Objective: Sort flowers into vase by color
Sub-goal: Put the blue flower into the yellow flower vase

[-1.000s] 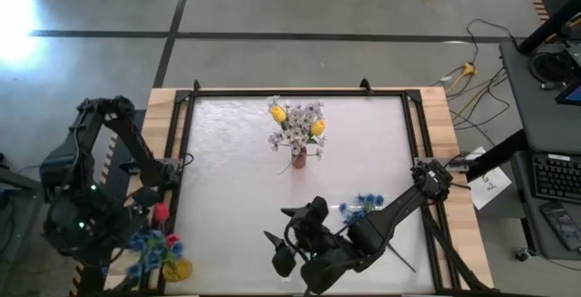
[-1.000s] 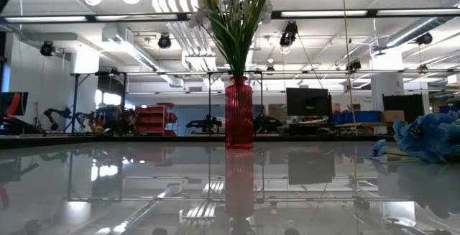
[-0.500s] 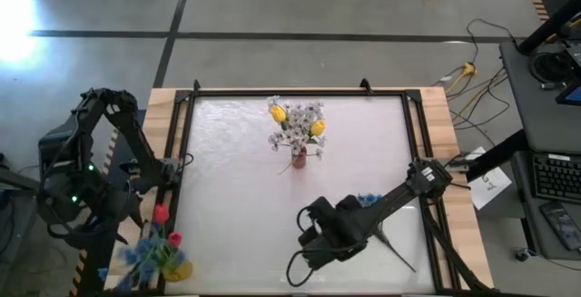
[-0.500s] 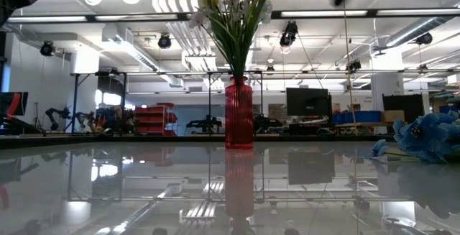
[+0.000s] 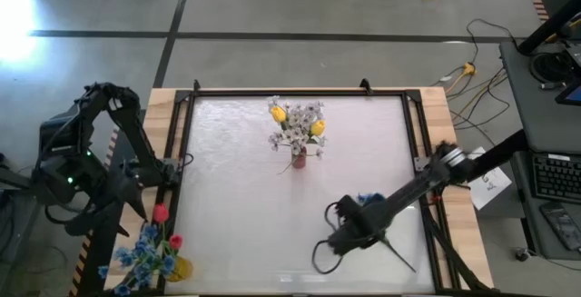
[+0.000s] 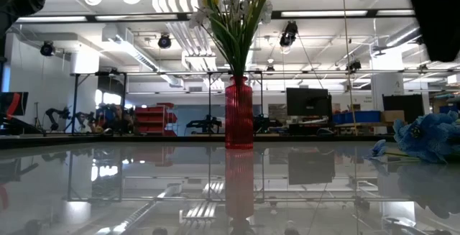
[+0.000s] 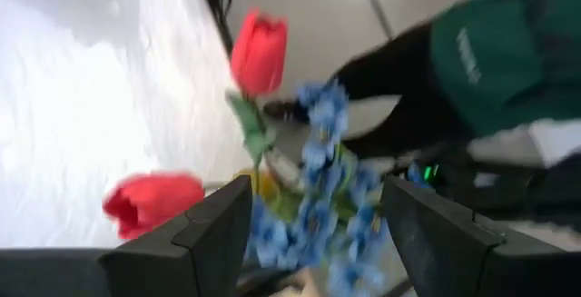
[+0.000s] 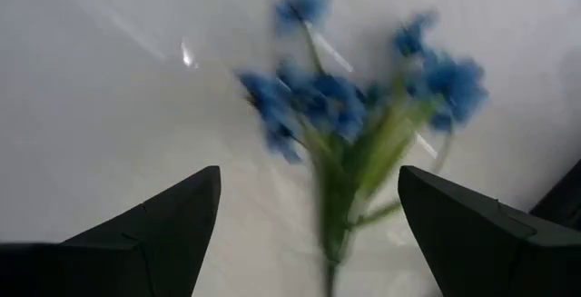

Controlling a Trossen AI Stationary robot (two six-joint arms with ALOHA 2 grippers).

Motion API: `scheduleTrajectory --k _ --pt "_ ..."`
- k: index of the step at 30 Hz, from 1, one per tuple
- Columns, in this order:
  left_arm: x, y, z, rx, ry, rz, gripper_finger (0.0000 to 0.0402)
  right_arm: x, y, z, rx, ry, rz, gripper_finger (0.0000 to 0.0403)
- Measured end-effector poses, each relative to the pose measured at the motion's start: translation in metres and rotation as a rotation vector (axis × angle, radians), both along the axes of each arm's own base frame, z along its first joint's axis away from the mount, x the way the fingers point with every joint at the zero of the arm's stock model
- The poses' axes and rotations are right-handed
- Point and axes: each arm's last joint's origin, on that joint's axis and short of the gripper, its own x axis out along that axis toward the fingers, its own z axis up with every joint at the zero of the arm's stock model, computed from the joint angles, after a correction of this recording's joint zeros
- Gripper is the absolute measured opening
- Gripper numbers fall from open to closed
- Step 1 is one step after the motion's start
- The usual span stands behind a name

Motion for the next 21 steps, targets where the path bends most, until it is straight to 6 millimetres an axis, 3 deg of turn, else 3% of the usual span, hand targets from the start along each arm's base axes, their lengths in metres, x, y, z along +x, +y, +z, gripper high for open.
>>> scheduleTrajectory --k 4,10,14,21 --pt "0.003 0.008 0.009 -0.081 -0.117 0.121 0.0235 -0.032 -0.012 -0.016 0.074 0.012 0.002 0.0329" --pt "0.008 0.008 0.011 -0.061 -0.237 0.234 0.0232 -0.062 -0.024 -0.059 0.163 0.018 -0.018 0.0306" --pt "0.015 0.002 0.01 -0.03 -0.256 0.283 0.0223 -0.075 -0.034 -0.081 0.177 0.009 -0.039 0.0258" --pt "0.038 -0.003 0.016 -0.024 -0.313 0.345 0.0204 -0.076 -0.036 -0.108 0.248 -0.075 -0.035 0.0147"
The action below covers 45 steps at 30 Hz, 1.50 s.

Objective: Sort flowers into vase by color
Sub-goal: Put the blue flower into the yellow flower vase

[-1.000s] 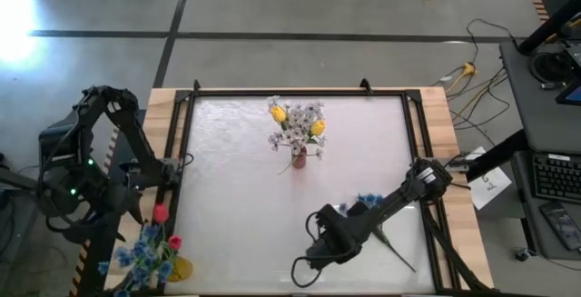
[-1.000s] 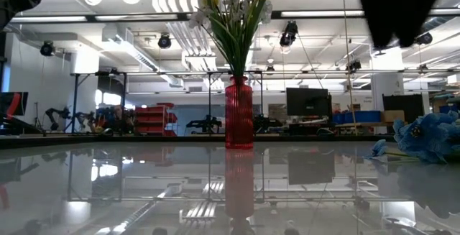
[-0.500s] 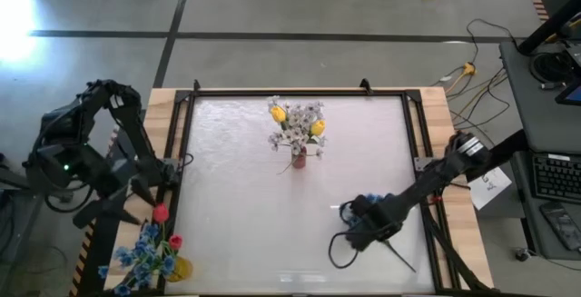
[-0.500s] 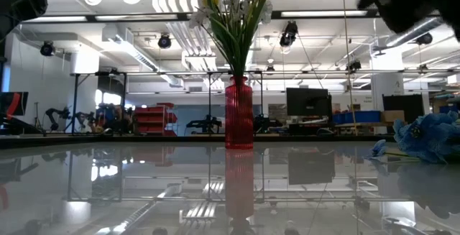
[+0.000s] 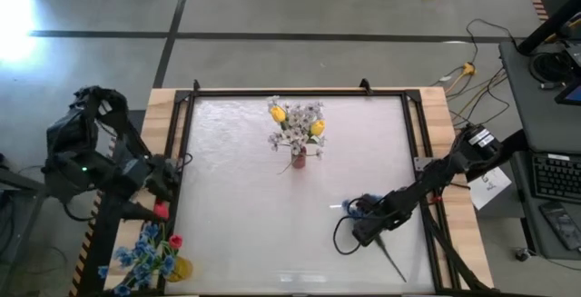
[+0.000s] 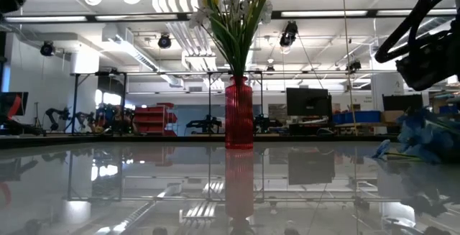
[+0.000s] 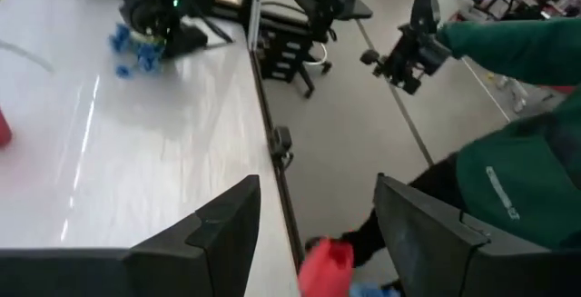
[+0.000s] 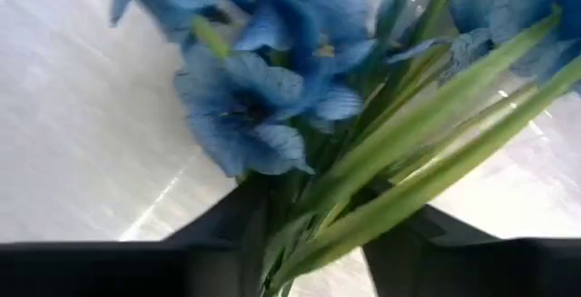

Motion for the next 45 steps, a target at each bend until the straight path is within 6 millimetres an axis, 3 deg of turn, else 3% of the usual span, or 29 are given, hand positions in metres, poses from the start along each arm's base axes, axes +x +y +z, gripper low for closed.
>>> scheduleTrajectory --k 4,8,15,21,26,34,39,45 --pt "0.018 -0.001 0.002 0.042 -0.038 0.008 0.0201 0.005 0.002 0.0 0.002 -0.025 0.007 0.0081" --pt "0.026 0.004 0.001 0.113 -0.062 0.027 0.0201 0.024 0.01 0.023 -0.037 -0.182 0.056 0.002" --pt "0.03 0.009 0.007 0.131 -0.135 0.102 0.0201 0.073 0.032 0.098 -0.19 -0.596 0.079 0.0015" --pt "0.044 -0.007 0.005 0.132 -0.221 0.131 0.0201 0.124 0.042 0.173 -0.387 -1.007 0.094 0.0014" --pt "0.06 -0.02 0.001 0.129 -0.227 0.118 0.0203 0.162 0.04 0.214 -0.439 -1.171 0.209 0.0014" --pt "0.072 -0.034 -0.013 0.12 -0.124 0.142 0.0238 0.202 0.027 0.268 -0.555 -1.313 0.396 0.0013" --pt "0.081 -0.034 -0.025 0.141 -0.027 0.183 0.0255 0.225 0.023 0.287 -0.587 -1.398 0.507 0.0013" --pt "0.101 -0.035 -0.031 0.194 -0.027 0.201 0.0256 0.255 0.018 0.278 -0.627 -1.415 0.553 0.0013"
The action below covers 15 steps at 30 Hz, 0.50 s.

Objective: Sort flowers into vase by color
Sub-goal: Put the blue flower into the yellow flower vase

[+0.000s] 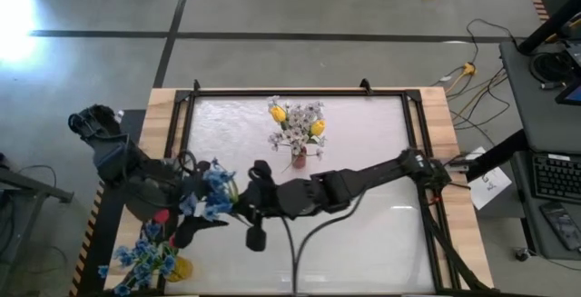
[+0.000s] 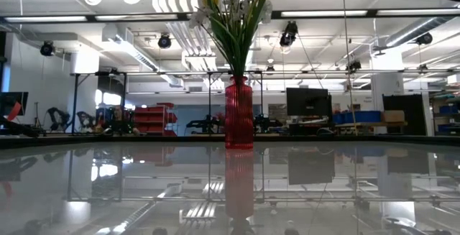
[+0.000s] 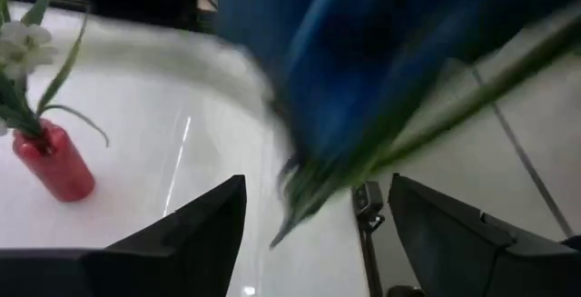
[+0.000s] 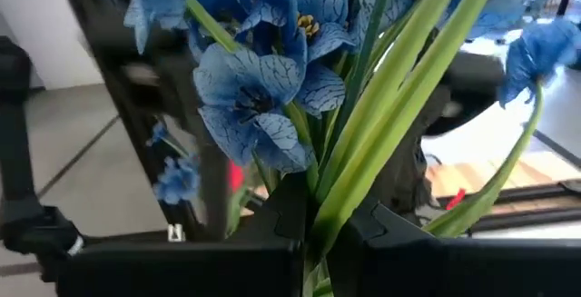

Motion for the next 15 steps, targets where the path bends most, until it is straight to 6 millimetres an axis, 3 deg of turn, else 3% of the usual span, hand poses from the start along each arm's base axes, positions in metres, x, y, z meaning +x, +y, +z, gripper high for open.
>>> scheduleTrajectory --k 7,12,15 --pt "0.003 0.012 -0.001 0.007 0.027 0.043 0.0224 0.005 -0.001 -0.007 0.01 0.01 0.0 0.0013" --pt "0.009 0.017 -0.001 0.032 0.022 0.052 0.0144 0.005 -0.002 -0.005 0.012 -0.007 -0.025 0.0017" --pt "0.014 0.015 0.0 0.045 -0.002 0.039 0.0083 0.004 -0.003 -0.004 0.011 -0.013 -0.051 0.0042"
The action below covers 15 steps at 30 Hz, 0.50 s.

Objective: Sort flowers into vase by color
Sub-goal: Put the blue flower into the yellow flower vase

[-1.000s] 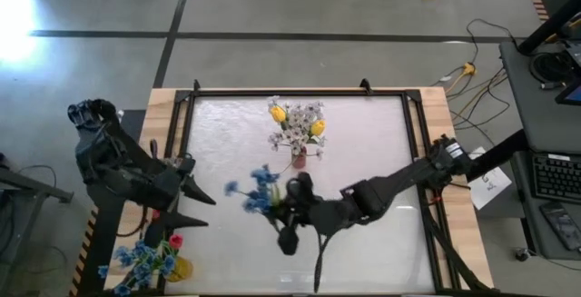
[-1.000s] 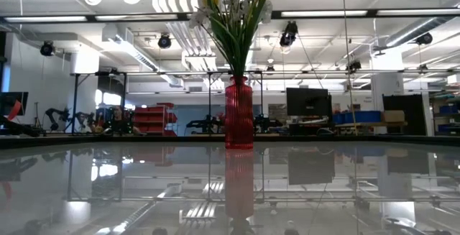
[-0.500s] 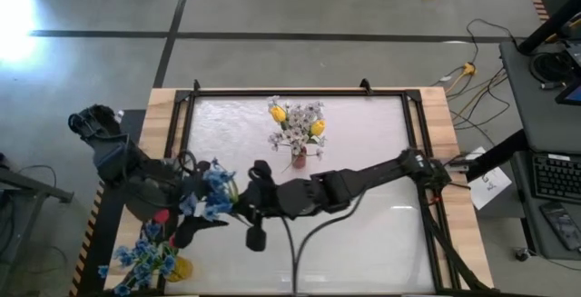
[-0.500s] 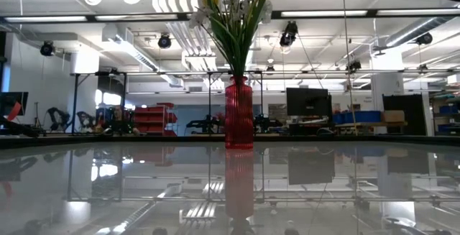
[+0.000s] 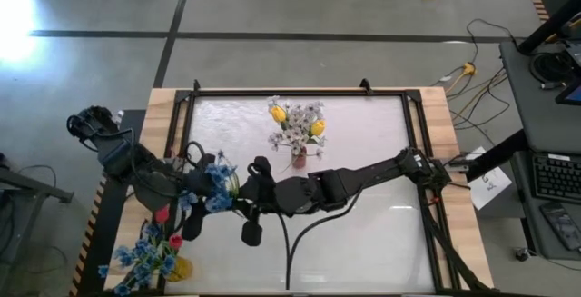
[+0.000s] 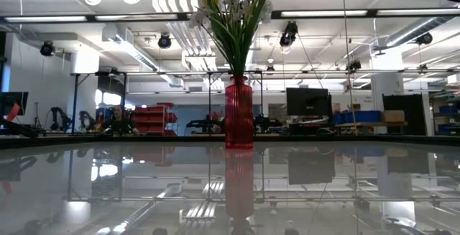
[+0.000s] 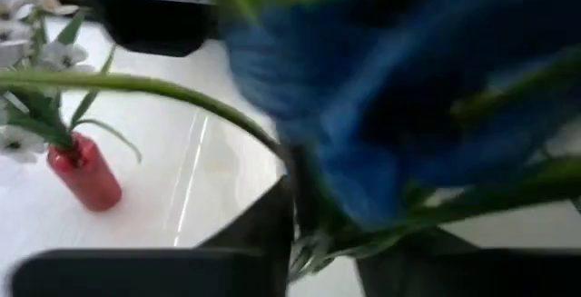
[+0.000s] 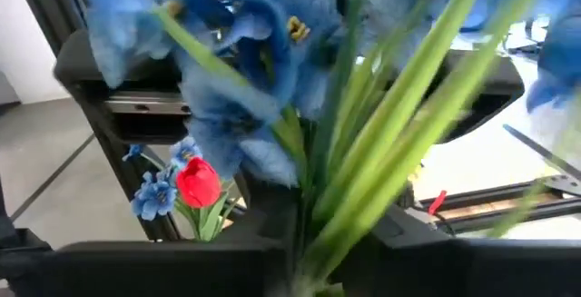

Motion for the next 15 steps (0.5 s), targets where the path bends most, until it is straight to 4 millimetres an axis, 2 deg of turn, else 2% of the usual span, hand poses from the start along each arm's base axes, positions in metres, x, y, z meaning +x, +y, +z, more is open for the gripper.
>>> scheduleTrajectory --k 3,5,10,15 --pt "0.002 -0.002 -0.001 0.007 0.001 -0.011 0.0026 0.0 0.0 0.002 -0.007 -0.015 -0.004 0.0087" --pt "0.002 -0.001 -0.001 0.014 0.003 -0.004 0.0008 -0.001 0.0 0.006 -0.01 -0.04 -0.007 0.0121" --pt "-0.007 0.007 0.004 0.012 -0.012 0.016 0.0004 -0.018 0.013 0.02 -0.082 -0.059 -0.037 0.0198" --pt "-0.025 0.022 0.02 0.003 -0.124 0.088 0.0001 -0.041 0.023 0.031 -0.094 0.009 -0.078 0.0245"
